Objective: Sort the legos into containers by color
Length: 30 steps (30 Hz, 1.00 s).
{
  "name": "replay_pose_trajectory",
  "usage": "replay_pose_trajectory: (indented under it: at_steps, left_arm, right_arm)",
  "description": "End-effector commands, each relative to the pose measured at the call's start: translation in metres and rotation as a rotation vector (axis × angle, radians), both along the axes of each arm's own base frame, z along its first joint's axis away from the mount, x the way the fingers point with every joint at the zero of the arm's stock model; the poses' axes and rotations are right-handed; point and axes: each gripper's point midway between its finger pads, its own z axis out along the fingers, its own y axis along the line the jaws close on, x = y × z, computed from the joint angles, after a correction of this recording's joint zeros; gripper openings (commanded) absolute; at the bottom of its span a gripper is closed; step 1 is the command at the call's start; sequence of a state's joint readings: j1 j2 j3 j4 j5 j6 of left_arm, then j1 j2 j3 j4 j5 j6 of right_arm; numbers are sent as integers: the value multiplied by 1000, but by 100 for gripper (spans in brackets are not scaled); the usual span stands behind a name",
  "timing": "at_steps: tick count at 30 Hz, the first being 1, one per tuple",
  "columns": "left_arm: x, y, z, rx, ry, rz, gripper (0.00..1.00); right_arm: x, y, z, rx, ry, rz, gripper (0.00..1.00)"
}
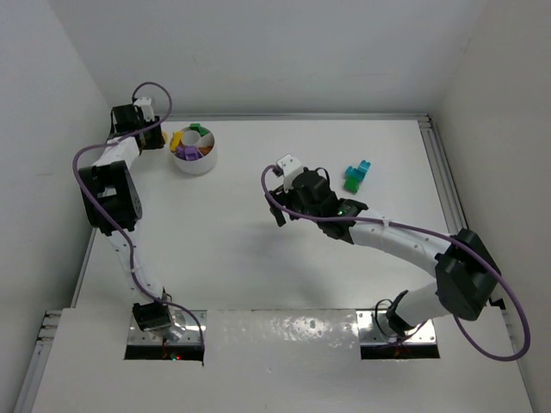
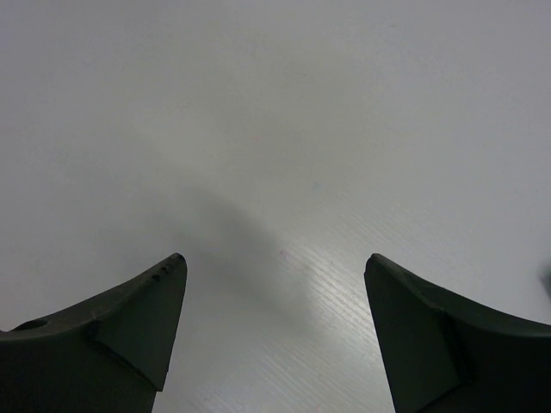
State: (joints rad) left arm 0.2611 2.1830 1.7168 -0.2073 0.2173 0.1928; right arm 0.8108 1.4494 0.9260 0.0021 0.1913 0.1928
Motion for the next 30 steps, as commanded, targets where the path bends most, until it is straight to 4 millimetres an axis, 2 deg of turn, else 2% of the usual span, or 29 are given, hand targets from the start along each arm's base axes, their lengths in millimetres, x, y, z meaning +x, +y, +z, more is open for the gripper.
replay_pose_trajectory:
  at_steps: [1, 3, 4, 5, 6, 8, 13, 22, 30]
  left_arm:
    - [14, -2, 23, -12, -83, -25, 0]
    - [7, -9, 23, -31, -78, -37, 0]
    - [0, -13, 17, -45, -63, -48, 0]
    - [-2, -14, 25, -46, -79, -53, 0]
    - [-8, -18, 20, -55, -64, -63, 0]
    - [-16, -22, 28, -54, -67, -80, 0]
    - [-36, -34, 27, -74, -43, -124, 0]
    - [-59, -49, 46, -87, -61, -178, 0]
    - [-88, -67, 27, -106, 22, -246, 0]
  right_arm:
    - [11, 7, 23, 46, -31, -22, 82]
    - [13, 9, 26, 48, -37, -21, 82]
    - [13, 9, 25, 46, -37, -20, 82]
    - [13, 9, 24, 44, -37, -22, 82]
    - [14, 8, 24, 43, -37, -23, 82]
    - [13, 8, 22, 40, -32, -23, 82]
    - [12, 8, 20, 39, -27, -19, 82]
    - [6, 2, 11, 9, -1, -22, 82]
    - [5, -5, 12, -4, -15, -34, 82]
